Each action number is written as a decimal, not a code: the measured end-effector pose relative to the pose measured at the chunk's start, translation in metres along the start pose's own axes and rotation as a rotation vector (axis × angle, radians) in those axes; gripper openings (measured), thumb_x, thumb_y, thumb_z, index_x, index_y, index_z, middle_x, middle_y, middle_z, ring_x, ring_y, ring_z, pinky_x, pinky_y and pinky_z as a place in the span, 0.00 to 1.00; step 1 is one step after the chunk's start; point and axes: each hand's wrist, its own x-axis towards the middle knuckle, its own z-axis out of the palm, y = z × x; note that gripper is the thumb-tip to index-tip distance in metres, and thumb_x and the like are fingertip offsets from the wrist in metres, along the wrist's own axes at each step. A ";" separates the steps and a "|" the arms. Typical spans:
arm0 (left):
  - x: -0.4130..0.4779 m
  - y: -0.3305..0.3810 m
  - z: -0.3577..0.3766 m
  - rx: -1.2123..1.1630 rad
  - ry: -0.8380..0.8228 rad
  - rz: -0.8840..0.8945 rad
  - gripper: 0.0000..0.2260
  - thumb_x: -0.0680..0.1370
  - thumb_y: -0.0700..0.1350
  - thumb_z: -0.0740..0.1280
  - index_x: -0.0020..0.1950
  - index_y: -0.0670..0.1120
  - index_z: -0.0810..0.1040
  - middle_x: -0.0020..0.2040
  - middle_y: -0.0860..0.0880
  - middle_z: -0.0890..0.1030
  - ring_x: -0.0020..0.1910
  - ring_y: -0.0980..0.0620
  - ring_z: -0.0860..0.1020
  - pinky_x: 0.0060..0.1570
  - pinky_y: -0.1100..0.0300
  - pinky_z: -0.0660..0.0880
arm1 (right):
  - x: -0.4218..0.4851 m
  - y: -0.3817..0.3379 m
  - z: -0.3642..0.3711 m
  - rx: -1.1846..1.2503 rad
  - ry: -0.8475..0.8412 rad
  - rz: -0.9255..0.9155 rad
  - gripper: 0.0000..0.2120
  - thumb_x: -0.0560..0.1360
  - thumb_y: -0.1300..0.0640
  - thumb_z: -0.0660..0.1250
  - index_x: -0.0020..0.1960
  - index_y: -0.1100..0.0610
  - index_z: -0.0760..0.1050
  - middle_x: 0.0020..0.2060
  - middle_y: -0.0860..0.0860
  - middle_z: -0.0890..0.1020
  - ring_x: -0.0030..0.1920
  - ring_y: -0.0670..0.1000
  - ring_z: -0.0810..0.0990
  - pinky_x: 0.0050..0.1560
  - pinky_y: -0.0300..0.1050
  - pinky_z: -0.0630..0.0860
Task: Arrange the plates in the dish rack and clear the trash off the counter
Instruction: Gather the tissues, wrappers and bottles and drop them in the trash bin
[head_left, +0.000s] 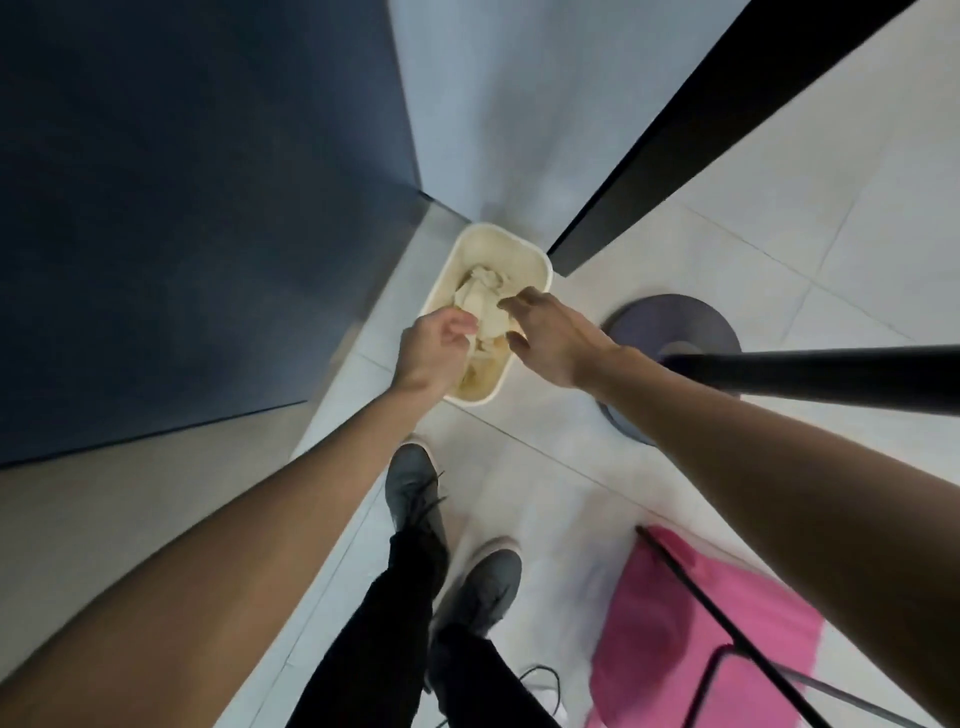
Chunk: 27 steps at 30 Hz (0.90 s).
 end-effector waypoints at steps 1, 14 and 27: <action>-0.020 0.011 -0.004 -0.037 0.003 -0.014 0.14 0.77 0.29 0.61 0.52 0.43 0.82 0.53 0.48 0.84 0.53 0.54 0.80 0.54 0.76 0.71 | -0.018 -0.008 -0.004 0.034 0.004 0.006 0.22 0.80 0.55 0.60 0.73 0.59 0.65 0.65 0.59 0.72 0.64 0.61 0.72 0.61 0.56 0.73; -0.300 0.129 -0.124 0.041 0.087 0.078 0.17 0.77 0.31 0.62 0.51 0.53 0.81 0.50 0.56 0.82 0.51 0.62 0.77 0.45 0.72 0.73 | -0.247 -0.164 -0.104 0.192 0.143 -0.138 0.16 0.80 0.57 0.61 0.66 0.57 0.73 0.63 0.54 0.75 0.63 0.56 0.71 0.60 0.53 0.73; -0.533 0.158 -0.245 -0.147 0.470 0.132 0.09 0.80 0.37 0.65 0.52 0.49 0.83 0.47 0.58 0.84 0.47 0.60 0.81 0.47 0.65 0.77 | -0.387 -0.360 -0.172 0.338 0.092 -0.554 0.08 0.80 0.58 0.62 0.55 0.56 0.79 0.48 0.49 0.81 0.46 0.45 0.77 0.50 0.44 0.76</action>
